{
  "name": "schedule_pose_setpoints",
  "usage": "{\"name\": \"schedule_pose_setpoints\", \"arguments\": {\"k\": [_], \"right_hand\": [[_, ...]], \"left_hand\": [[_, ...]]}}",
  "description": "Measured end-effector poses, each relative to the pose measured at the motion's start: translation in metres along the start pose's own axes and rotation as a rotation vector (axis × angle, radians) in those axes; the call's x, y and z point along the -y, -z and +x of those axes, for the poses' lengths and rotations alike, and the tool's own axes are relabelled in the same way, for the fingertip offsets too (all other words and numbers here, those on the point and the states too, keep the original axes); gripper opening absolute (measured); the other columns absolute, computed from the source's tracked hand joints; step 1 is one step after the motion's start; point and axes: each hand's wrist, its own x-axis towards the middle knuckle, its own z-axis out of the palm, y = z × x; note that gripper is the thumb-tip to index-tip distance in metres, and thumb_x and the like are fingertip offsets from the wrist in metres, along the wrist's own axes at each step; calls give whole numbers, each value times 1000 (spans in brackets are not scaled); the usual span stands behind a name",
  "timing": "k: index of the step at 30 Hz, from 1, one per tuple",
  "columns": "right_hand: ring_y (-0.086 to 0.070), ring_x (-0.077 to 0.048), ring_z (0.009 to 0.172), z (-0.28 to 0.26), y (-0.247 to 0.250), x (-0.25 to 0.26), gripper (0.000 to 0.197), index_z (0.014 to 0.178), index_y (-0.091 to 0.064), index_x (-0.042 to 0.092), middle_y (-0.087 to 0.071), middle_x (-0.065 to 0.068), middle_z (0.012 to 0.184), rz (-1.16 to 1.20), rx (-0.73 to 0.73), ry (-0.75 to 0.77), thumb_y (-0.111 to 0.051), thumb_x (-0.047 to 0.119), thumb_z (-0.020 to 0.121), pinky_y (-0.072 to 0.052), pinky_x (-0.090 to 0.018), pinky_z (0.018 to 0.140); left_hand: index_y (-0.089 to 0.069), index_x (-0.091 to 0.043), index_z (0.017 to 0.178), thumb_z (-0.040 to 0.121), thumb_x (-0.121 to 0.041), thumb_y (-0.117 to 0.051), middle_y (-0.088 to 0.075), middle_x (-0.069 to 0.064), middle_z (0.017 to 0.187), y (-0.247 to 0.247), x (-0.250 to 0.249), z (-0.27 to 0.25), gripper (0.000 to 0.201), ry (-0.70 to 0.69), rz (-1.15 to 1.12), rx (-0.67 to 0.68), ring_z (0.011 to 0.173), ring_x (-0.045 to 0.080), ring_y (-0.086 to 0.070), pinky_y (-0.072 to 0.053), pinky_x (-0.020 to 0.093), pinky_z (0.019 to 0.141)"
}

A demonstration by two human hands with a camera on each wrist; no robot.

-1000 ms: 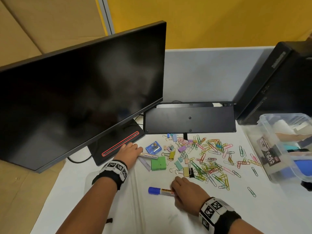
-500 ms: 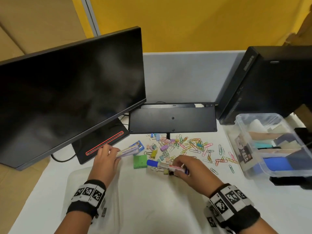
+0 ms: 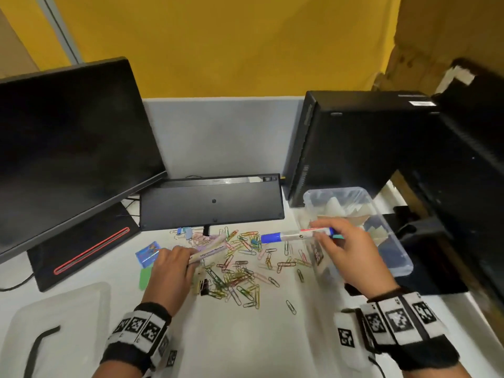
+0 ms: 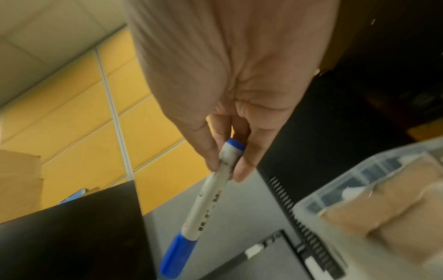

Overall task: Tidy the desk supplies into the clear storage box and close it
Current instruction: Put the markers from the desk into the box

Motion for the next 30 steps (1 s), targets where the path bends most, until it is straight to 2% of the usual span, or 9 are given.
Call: {"name": "schedule_pose_setpoints", "arguments": {"k": [3,7,13,16,18,21,25,28,30], "right_hand": [[-60,-13,93,12,41,-23,20,107,-66,20,-62,4,104,-79,-109,-73,-56,12,92,-51,-27,81],[-57,-16,82,37,77,-53,19,100,-68,16,-63,-4,96,-217,-81,-255,-53,8,91,-42,-20,63],[-61,-22,93,87,72,-88,23,102,-71,8,-66,-8,100,-219,136,-502,-51,3,91,-48,-30,83],[-59,-26,113,102,60,-97,30,120,-63,10,-64,-9,118,-290,308,-530,-52,21,95,-46,-33,98],[-59,-27,113,113,55,-114,37,126,-59,8,-62,-12,122,-325,301,-563,-56,25,93,-49,-33,95],[-60,-34,109,119,49,-124,39,120,-58,-5,-61,-23,120,-286,194,-629,-64,11,85,-51,-38,91],[-61,-31,91,106,46,-115,20,102,-63,0,-65,-19,104,-389,105,-614,-55,14,90,-47,-33,75],[-59,-26,91,89,47,-103,22,107,-65,4,-65,-14,105,-358,104,-518,-50,14,93,-47,-32,78],[-60,-21,95,72,44,-91,24,115,-62,12,-64,-8,107,-287,50,-378,-49,15,95,-51,-35,84]], "left_hand": [[-60,-19,105,92,-31,-47,-60,-1,95,-9,-21,6,22,-36,-14,-2,86,19,-40,-41,37,75],[-58,-21,104,95,-29,-47,-57,-5,94,-19,-44,10,17,-45,-28,16,84,14,-36,-34,31,71],[-59,-21,107,94,-27,-51,-56,-6,96,-25,-65,8,17,-38,-30,57,85,13,-37,-32,28,71],[-58,-22,108,94,-29,-49,-54,-9,96,-24,-67,5,18,-39,-29,72,87,13,-38,-32,27,72],[-57,-24,108,95,-30,-47,-51,-11,94,-22,-68,3,17,-33,-38,83,86,12,-38,-31,26,72],[-57,-26,108,96,-32,-45,-50,-12,95,-19,-66,1,19,-22,-39,97,87,12,-38,-32,26,73],[-58,-26,109,95,-32,-46,-54,-10,96,-17,-63,-3,19,-11,-42,120,88,12,-40,-34,28,74],[-56,-31,108,94,-32,-49,-54,-12,95,-12,-68,-6,16,-22,-114,135,89,11,-43,-34,23,73],[-55,-34,112,93,-35,-51,-55,-12,98,-9,-78,-7,20,-17,-202,153,90,7,-46,-35,20,74]]}}
